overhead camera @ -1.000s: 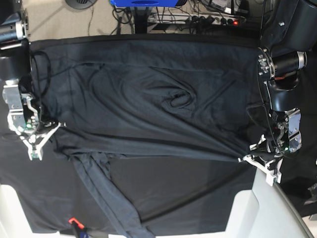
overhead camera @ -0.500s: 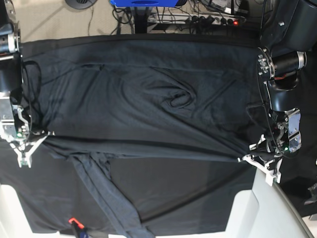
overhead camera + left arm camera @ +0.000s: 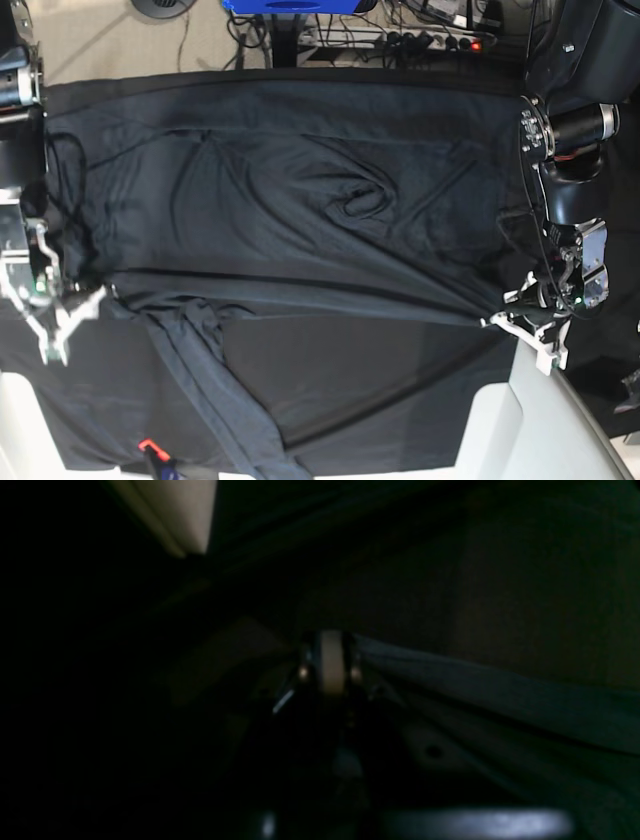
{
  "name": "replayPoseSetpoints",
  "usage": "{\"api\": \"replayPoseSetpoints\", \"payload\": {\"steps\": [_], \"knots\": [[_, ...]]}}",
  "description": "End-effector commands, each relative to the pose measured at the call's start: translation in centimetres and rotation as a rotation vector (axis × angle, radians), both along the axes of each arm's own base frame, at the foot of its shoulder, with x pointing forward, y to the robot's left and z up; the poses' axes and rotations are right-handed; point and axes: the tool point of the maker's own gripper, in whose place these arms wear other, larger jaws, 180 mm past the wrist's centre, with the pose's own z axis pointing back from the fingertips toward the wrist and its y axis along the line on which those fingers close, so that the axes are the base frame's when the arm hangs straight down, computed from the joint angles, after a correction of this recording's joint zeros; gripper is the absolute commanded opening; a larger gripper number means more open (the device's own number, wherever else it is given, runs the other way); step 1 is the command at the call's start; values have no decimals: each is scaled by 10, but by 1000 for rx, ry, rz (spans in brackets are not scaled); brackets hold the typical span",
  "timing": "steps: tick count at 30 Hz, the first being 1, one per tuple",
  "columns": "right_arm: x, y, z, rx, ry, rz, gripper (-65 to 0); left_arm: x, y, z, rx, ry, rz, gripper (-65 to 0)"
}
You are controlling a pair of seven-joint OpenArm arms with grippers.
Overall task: Fold the T-shirt properly
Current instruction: 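Hold the side edges with both grippers and pull them taut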
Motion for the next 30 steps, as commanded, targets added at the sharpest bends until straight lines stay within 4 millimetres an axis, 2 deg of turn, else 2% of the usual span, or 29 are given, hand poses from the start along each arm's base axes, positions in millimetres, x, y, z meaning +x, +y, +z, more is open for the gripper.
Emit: {"api": "replayPoseSetpoints", "payload": {"steps": [1,4,13,18,23,30], "knots": [[11,-6,18,-18,-42,-1,-317,17,9,26,14,-74,9,-650],[14,14,16,13,-36,19,-317,17,9,26,14,-74,9,-650],[13,30,10,41,-9,27,-311,18,7,26,11,-77,6,-650],[23,43,17,62,-24,35,-309,18,7,25,10,-75,6,-650],[26,46,4,85,21,12,-314,18,7,25,10,-74,7,-650],[30,40,-6,92,42,-15,-315,18,7,25,10,-74,7,-650]]}}
